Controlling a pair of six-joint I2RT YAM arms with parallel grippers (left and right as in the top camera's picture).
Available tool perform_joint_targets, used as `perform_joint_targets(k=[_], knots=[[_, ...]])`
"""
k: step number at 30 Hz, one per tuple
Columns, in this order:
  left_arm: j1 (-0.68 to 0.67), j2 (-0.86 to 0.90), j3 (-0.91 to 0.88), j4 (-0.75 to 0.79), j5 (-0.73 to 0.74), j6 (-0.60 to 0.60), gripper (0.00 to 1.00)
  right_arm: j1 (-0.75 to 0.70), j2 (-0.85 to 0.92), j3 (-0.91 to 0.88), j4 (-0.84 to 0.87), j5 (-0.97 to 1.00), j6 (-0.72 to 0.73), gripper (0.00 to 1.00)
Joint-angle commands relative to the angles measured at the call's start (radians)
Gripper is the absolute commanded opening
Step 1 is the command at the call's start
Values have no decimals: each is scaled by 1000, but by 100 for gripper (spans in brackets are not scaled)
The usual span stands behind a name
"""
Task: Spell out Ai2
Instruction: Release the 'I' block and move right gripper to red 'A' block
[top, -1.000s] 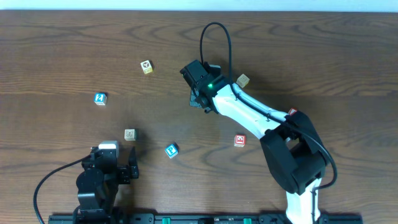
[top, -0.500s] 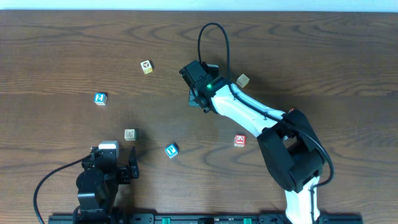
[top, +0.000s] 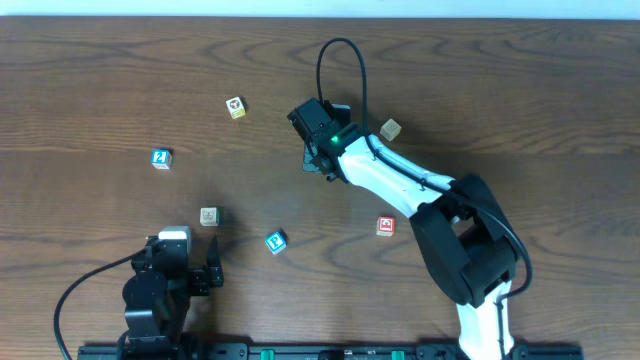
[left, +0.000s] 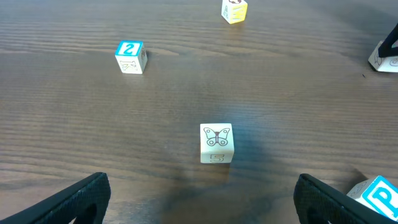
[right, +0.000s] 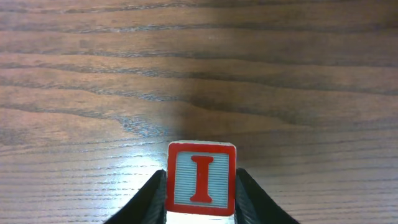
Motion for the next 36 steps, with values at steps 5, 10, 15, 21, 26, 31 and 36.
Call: perform_joint_targets(k=[5,10,15,21,26,31,36], knots=[[6,-6,-6,-2,8,-7,95,10,25,-4,-4,25,-6,40],[6,-6,-6,-2,8,-7,96,9,25,-3,-2,33,-6,47],[6,-6,-6,-2,8,-7,95,-3,0,32,3,27,-97,77],[6,-6,-6,-2,8,-7,95,-15,-109,259,-159,25,-180,99],[6,-6,-6,-2,8,-7,95,-32,-241,464,-301,29,-343,99],[6,-6,-6,-2,8,-7,95,-72,-336,481,-392,36,-372,99],[6,-6,-6,-2,8,-7,95,-182,-364,475,-622,55,-289,99]])
